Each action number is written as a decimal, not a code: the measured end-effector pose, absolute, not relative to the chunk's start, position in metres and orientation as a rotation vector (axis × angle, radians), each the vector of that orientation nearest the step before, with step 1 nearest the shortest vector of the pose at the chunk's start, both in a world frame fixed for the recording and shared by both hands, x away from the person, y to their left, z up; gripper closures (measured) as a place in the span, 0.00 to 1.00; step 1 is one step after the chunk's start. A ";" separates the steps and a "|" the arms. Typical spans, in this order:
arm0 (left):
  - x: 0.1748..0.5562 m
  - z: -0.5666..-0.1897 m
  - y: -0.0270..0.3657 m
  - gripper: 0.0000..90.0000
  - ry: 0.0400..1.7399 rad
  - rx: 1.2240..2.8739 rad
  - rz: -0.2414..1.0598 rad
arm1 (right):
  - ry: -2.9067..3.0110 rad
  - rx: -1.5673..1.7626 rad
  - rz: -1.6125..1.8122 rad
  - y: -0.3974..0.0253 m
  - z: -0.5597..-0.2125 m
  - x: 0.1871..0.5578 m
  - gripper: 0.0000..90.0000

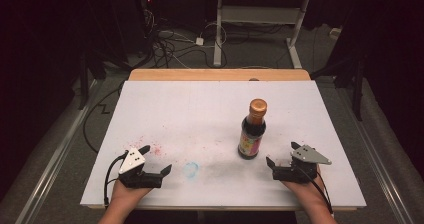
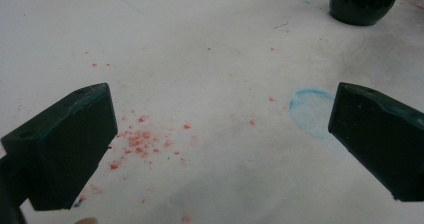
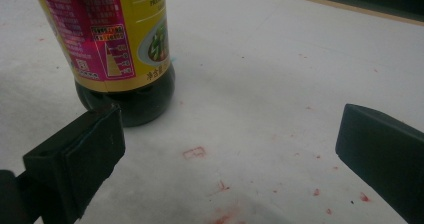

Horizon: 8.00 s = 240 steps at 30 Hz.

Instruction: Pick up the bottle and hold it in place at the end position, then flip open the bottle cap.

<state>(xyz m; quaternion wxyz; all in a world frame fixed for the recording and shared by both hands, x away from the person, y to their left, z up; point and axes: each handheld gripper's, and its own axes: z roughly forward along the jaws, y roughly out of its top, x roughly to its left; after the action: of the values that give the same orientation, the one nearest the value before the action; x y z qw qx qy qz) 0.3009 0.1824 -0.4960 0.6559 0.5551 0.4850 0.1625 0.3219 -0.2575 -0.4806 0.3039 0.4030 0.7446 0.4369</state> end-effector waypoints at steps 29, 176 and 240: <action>0.311 -0.493 0.183 0.00 1.096 1.268 0.331 | 1.997 1.079 1.191 -0.260 -0.479 0.325 0.01; 0.313 -0.491 0.178 0.00 1.095 1.271 0.278 | 2.144 0.897 1.403 -0.119 -0.434 0.413 0.13; 0.428 -0.443 0.047 0.00 0.997 1.298 0.123 | 2.015 0.817 1.491 -0.160 -0.363 0.402 1.00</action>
<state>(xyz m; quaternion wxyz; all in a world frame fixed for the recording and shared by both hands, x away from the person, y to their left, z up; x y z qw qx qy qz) 0.4281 0.0466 -0.4426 0.6818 0.5786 0.4443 0.0547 0.4017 -0.1597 -0.3628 0.2498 0.3002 0.7401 0.5475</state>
